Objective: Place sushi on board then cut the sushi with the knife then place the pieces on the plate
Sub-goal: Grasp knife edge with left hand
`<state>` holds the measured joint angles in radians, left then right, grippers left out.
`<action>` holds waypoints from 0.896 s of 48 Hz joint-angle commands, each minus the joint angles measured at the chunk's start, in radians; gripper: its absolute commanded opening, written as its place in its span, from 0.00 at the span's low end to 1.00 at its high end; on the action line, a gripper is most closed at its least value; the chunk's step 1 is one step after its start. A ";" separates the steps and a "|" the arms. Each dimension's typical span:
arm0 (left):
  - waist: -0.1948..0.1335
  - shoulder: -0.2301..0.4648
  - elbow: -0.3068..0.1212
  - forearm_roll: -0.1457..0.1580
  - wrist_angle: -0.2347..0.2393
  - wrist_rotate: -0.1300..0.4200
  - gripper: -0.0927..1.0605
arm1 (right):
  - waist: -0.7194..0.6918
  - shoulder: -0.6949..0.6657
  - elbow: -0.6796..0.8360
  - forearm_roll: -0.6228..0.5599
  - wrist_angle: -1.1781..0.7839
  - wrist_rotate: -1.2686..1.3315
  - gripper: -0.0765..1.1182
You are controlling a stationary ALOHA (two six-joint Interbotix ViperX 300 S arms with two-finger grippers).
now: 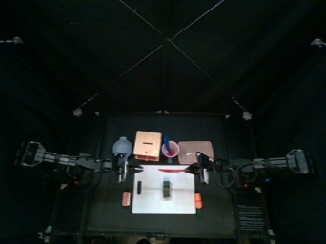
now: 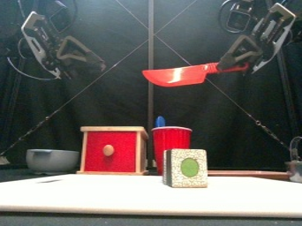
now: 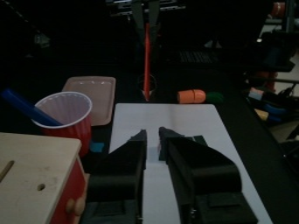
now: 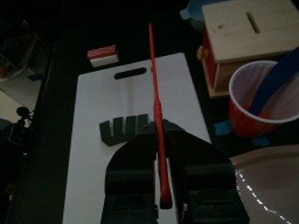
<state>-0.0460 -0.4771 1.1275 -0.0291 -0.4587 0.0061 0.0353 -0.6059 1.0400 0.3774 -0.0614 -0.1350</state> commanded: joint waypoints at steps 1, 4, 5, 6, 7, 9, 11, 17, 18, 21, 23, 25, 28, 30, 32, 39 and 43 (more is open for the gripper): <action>-0.003 0.011 -0.040 0.003 0.023 -0.002 0.86 | 0.029 0.028 -0.009 0.031 -0.054 -0.002 0.36; -0.003 0.020 -0.054 0.003 0.046 -0.002 0.91 | 0.035 0.048 -0.014 0.041 -0.061 -0.002 0.36; -0.003 0.025 -0.060 0.002 0.055 -0.002 0.92 | 0.038 0.054 -0.017 0.046 -0.061 -0.002 0.36; -0.003 0.028 -0.064 0.002 0.064 -0.002 0.93 | 0.038 0.060 -0.020 0.049 -0.063 -0.002 0.36; -0.003 0.035 -0.074 0.003 0.078 -0.002 0.94 | 0.041 0.069 -0.025 0.054 -0.064 -0.002 0.36; -0.003 0.046 -0.084 0.002 0.098 -0.003 0.94 | 0.044 0.081 -0.029 0.060 -0.066 -0.002 0.36; -0.003 0.060 -0.095 -0.002 0.120 -0.003 0.94 | 0.046 0.092 -0.037 0.064 -0.067 -0.003 0.36; -0.012 0.107 -0.135 -0.021 0.173 -0.005 0.94 | 0.048 0.123 -0.044 0.069 -0.074 -0.003 0.36; -0.015 0.117 -0.143 -0.026 0.179 -0.005 0.94 | 0.048 0.127 -0.044 0.067 -0.074 -0.003 0.36; -0.026 0.147 -0.172 -0.034 0.198 -0.003 0.94 | 0.048 0.141 -0.048 0.067 -0.075 -0.003 0.36; -0.029 0.164 -0.187 -0.037 0.204 -0.003 0.94 | 0.048 0.147 -0.052 0.067 -0.075 -0.003 0.36; -0.034 0.181 -0.206 -0.035 0.207 -0.003 0.94 | 0.048 0.152 -0.055 0.069 -0.074 -0.003 0.36; -0.037 0.206 -0.227 -0.035 0.207 -0.003 0.94 | 0.048 0.161 -0.063 0.067 -0.075 -0.003 0.36; -0.037 0.224 -0.241 -0.035 0.209 -0.003 0.94 | 0.046 0.166 -0.066 0.067 -0.074 -0.005 0.36; -0.038 0.249 -0.256 -0.035 0.210 -0.003 0.94 | 0.046 0.169 -0.069 0.064 -0.074 -0.005 0.36; -0.038 0.311 -0.293 -0.029 0.212 -0.002 0.93 | 0.044 0.176 -0.074 0.064 -0.072 -0.005 0.36; -0.038 0.331 -0.304 -0.020 0.212 -0.002 0.93 | 0.044 0.178 -0.074 0.066 -0.069 -0.005 0.36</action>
<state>-0.0828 -0.1534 0.8575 -0.0568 -0.2439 0.0031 0.0798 -0.4188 0.9894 0.4418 -0.1258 -0.1381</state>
